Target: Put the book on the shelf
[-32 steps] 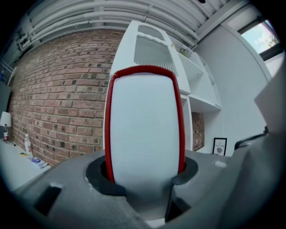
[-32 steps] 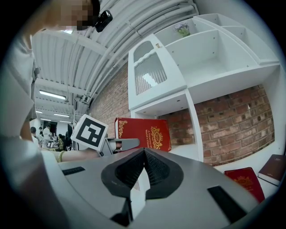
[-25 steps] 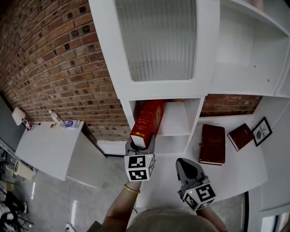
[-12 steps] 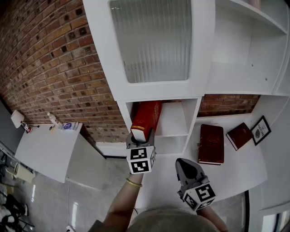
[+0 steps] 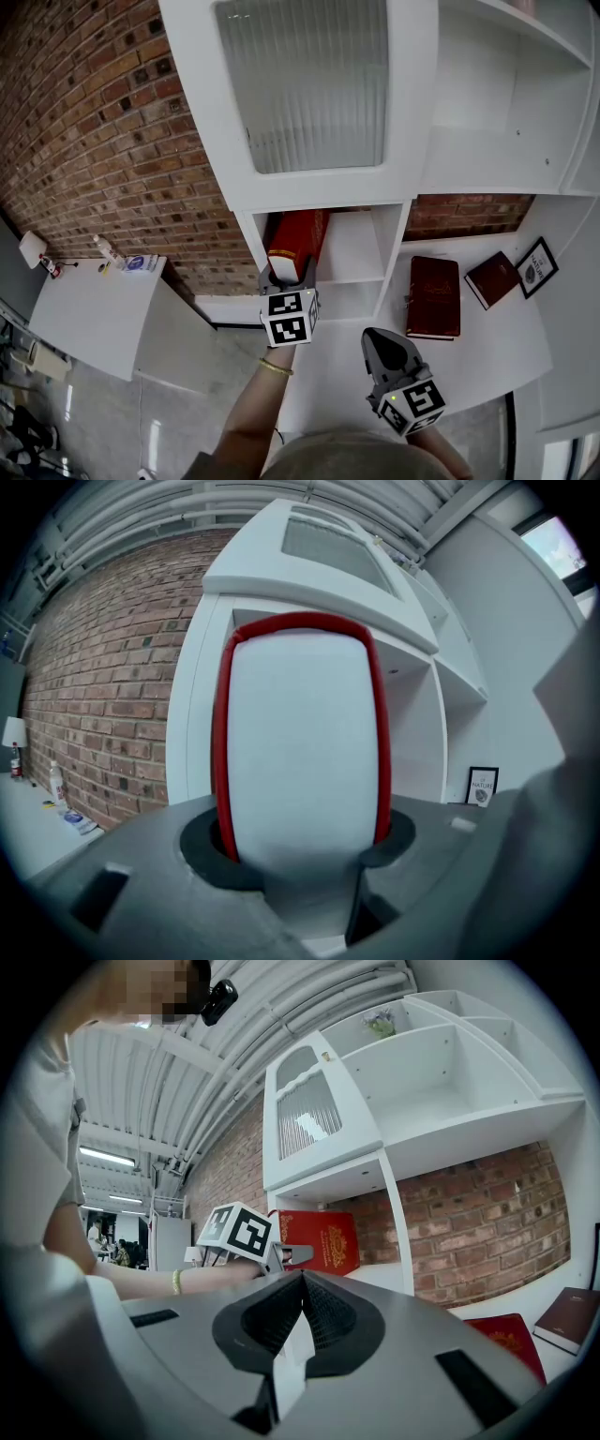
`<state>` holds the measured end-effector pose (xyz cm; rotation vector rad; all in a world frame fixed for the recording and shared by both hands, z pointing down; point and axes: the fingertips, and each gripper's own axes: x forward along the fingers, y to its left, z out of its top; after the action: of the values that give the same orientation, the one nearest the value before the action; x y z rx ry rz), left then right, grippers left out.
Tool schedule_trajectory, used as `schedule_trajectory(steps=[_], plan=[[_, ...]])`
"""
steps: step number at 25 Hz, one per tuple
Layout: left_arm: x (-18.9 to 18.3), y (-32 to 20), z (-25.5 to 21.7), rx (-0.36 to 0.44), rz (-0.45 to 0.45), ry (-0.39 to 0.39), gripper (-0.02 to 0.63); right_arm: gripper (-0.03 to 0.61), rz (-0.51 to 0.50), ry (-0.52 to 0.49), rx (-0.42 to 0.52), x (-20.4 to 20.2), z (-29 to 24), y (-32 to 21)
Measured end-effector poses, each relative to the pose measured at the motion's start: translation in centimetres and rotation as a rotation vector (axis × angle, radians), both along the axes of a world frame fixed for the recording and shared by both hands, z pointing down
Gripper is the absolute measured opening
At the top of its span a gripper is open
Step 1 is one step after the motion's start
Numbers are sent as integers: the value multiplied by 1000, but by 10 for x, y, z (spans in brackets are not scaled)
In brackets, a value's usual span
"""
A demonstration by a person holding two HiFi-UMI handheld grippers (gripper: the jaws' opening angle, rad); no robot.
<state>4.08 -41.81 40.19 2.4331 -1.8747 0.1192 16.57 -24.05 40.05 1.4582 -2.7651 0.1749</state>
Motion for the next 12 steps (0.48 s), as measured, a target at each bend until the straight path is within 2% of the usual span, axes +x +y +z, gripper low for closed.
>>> schedule_trajectory(steps=[12], plan=[[4, -17, 0, -10, -12, -5, 236, 6, 2, -21, 44, 3, -2, -1]])
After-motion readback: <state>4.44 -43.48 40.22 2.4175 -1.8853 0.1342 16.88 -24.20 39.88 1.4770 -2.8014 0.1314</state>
